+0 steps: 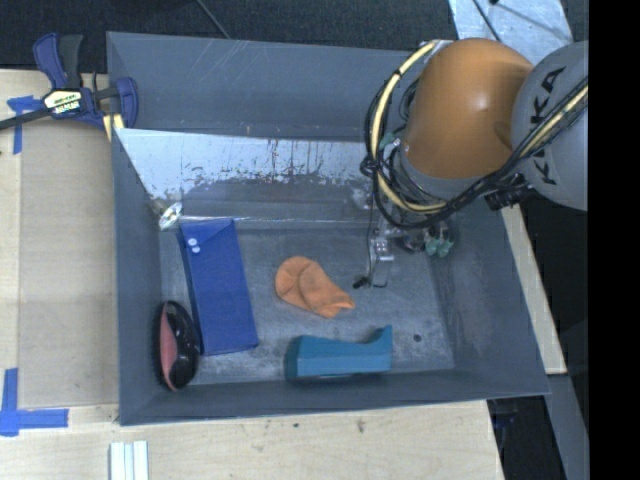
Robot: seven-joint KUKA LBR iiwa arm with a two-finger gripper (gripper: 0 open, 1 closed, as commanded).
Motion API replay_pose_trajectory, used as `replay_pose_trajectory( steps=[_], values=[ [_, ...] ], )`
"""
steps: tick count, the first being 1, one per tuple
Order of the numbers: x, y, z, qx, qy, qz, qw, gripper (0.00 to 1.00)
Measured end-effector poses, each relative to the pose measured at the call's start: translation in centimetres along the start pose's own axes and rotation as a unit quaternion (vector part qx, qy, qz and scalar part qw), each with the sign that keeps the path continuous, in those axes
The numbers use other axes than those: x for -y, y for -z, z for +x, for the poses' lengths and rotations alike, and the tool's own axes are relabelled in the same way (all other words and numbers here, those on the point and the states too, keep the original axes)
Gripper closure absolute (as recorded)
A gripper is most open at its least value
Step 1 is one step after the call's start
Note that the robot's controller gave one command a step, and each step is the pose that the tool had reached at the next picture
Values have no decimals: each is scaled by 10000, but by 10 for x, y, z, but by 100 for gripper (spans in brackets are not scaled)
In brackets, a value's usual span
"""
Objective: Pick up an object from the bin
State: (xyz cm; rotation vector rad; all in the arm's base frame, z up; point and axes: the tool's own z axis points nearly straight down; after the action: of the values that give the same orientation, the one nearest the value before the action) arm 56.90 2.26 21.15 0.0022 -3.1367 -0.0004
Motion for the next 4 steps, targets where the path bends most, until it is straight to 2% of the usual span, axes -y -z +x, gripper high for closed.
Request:
replay_pose_trajectory(
  steps=[1, 2, 3, 4],
  values=[
    [0, 5, -1, 43, -4, 0, 10000, 0],
    [-9, -62, -3, 62, -412, -5, 9991, 0],
    [-18, -82, 5, 29, -415, 0, 9991, 0],
    [-27, -76, 5, 55, -1412, -8, 9900, 0]
  ],
)
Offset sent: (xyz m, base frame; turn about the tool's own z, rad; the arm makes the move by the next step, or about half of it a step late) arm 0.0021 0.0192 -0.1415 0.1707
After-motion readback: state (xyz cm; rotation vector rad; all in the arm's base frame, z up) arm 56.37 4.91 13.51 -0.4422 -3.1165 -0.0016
